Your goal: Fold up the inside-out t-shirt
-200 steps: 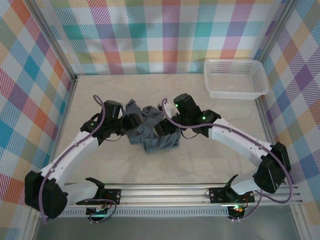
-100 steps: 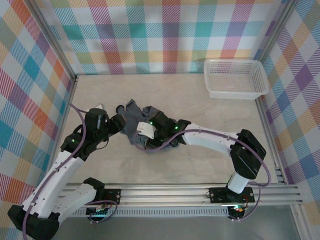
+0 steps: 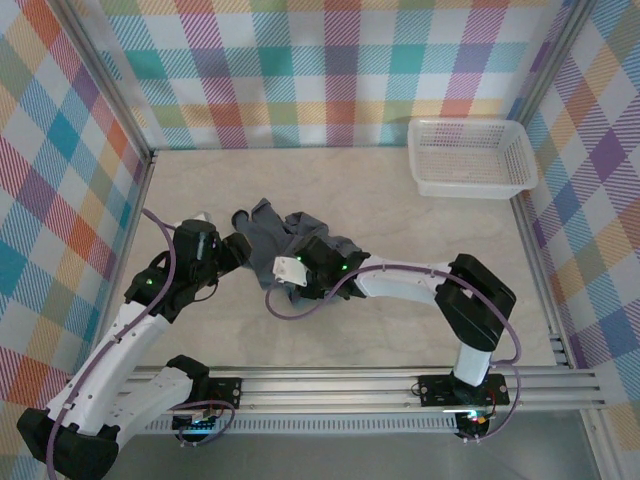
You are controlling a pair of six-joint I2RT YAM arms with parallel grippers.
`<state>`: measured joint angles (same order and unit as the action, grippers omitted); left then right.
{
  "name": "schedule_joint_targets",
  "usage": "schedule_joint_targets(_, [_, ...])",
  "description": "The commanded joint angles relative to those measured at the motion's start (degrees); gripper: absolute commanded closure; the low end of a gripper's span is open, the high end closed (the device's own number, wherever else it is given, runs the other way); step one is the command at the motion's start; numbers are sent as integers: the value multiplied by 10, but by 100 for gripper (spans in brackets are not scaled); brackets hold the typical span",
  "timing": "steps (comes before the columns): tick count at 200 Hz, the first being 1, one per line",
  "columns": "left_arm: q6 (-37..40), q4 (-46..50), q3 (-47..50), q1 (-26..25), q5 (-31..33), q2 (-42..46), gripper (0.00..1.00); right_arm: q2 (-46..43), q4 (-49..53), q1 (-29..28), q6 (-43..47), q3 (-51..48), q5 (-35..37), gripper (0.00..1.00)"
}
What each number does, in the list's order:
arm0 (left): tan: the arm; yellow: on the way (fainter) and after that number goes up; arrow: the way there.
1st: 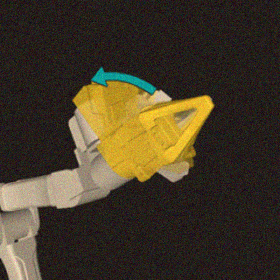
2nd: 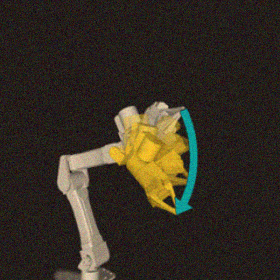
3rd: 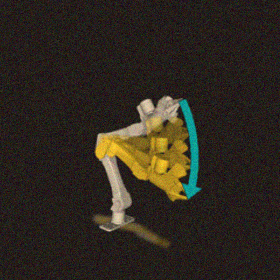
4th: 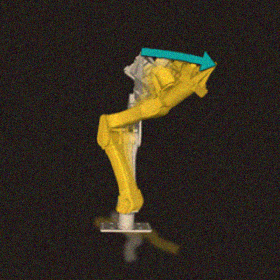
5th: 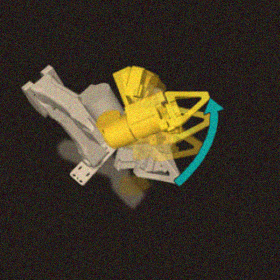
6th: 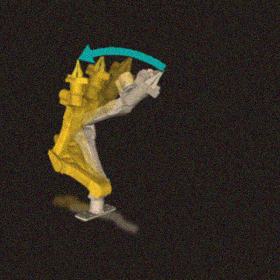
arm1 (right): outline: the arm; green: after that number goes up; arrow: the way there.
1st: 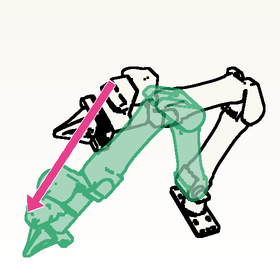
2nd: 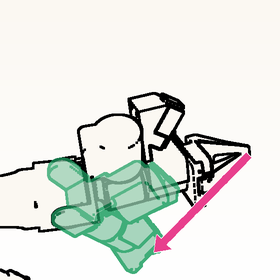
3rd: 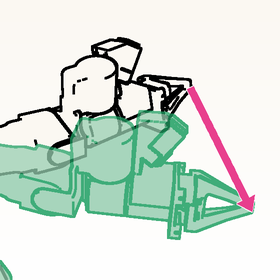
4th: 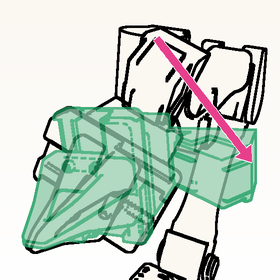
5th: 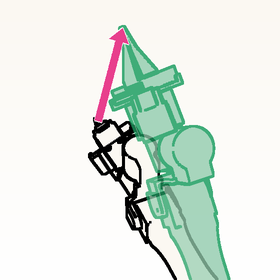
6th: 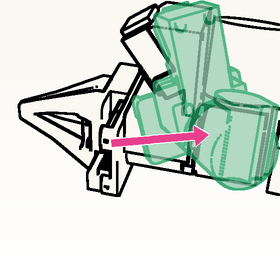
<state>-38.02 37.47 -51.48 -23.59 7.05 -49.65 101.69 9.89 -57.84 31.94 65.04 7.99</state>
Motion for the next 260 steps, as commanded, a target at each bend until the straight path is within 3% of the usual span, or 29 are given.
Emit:
schedule_joint_targets(1, [12,7,7,2,10,5,37,-20,-24,-4,-4,10,-7,82])
schedule_joint_targets(23, [13,10,5,8,3,-7,36,-68,-22,-4,-9,-16,-24,100])
schedule_joint_targets(66, [39,7,-42,73,-57,-105,34,-197,-1,2,-64,-54,-52,100])
schedule_joint_targets(109, [16,17,-125,167,-114,-307,40,-338,-115,80,-219,-130,-3,100])
schedule_joint_targets(161, [11,-15,-188,188,-73,-490,42,-467,-181,156,-407,-212,38,100])
schedule_joint_targets(204, [12,-13,-212,200,-60,-585,62,-482,-129,172,-447,-183,36,100])
schedule_joint_targets(221, [14,-8,-218,212,-59,-585,100,-477,-116,172,-453,-160,31,100])
schedule_joint_targets(243, [20,5,-238,236,-76,-525,100,-472,-74,198,-503,-95,88,100])
schedule_joint_targets(254, [24,24,-267,250,-78,-479,100,-457,8,229,-602,-25,195,100])
schedule_joint_targets(260, [27,36,-289,260,-81,-454,100,-443,61,252,-649,19,212,100])
